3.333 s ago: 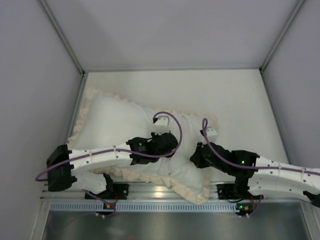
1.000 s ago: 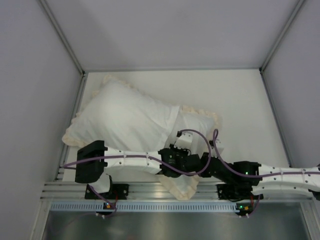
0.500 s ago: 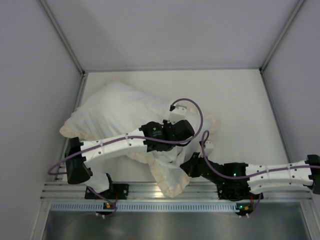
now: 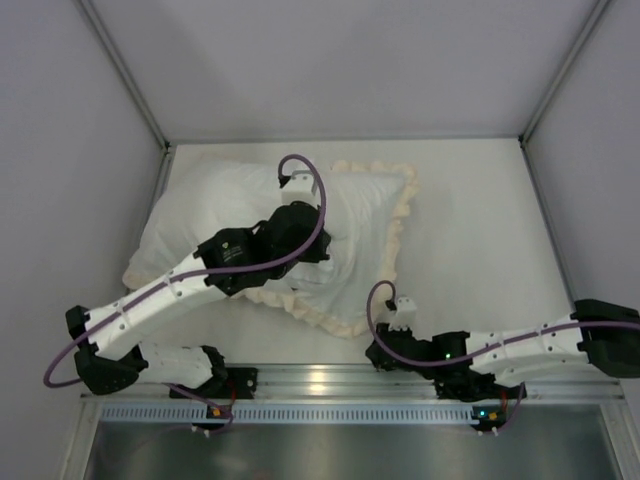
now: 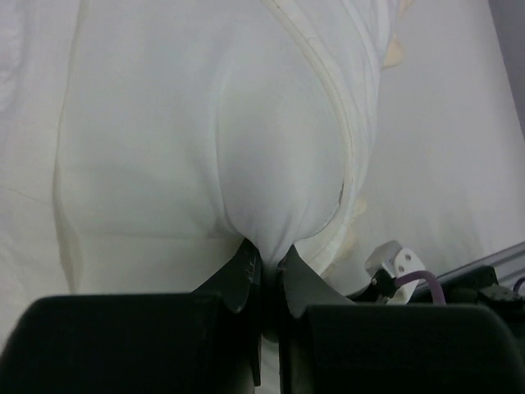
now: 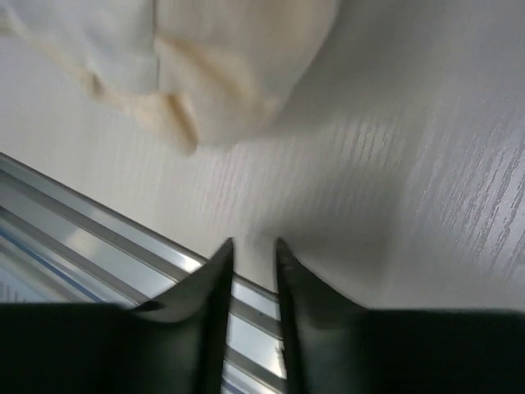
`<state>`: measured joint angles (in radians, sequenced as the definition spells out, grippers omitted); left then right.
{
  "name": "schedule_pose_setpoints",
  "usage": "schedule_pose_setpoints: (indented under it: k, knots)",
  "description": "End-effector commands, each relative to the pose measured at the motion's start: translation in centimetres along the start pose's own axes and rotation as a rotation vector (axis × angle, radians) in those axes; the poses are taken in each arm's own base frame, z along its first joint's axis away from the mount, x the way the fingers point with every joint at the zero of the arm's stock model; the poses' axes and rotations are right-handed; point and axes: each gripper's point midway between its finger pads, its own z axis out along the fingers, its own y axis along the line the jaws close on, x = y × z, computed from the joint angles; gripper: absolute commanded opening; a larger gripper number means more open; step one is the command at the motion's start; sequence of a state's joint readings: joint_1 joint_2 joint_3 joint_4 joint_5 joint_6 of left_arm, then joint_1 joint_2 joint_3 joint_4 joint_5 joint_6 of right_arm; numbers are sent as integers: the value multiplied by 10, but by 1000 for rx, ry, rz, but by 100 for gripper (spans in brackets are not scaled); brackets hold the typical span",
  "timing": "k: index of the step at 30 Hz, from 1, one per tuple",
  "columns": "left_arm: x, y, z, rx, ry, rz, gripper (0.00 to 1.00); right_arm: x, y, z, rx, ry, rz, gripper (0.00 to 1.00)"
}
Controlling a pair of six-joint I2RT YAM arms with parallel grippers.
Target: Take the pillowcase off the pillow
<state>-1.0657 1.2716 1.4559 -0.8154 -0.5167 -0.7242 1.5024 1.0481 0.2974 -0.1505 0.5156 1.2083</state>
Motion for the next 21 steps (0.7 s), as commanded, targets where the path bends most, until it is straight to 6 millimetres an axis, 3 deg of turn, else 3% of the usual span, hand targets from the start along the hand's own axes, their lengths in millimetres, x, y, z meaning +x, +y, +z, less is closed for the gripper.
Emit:
schedule_pose_setpoints:
  k: [1,2,5,7,8,10,11,12,13,16,21]
  knots:
    - [10,-11,-19,132,23,-61,0,-31,22,-18,-55,-58,-68,47]
    - [27,-1,-18,121,51,-56,0,-52,43,-31,-84,-98,-65,53]
    - [53,19,-16,98,79,-45,0,-102,55,-71,-64,-197,-115,64]
    - [61,21,-17,118,91,-42,0,-127,67,-91,-106,-251,-168,70]
    - [56,13,-20,176,66,-45,0,-144,80,-103,-138,-277,-151,71]
    - [69,10,-21,219,97,-38,0,-168,78,-99,-87,-303,-186,72]
    - [71,10,-21,222,100,-36,0,-178,87,-100,-107,-287,-188,73]
    - [75,11,-21,222,106,-31,0,-180,86,-85,-79,-258,-216,73]
    - [82,14,-19,216,118,-25,0,-195,80,-76,-60,-266,-189,72]
    - [90,17,-21,216,132,-39,0,-213,98,-62,-96,-272,-182,71]
    - [88,20,-27,224,116,-50,0,-217,101,-32,-57,-203,-176,68]
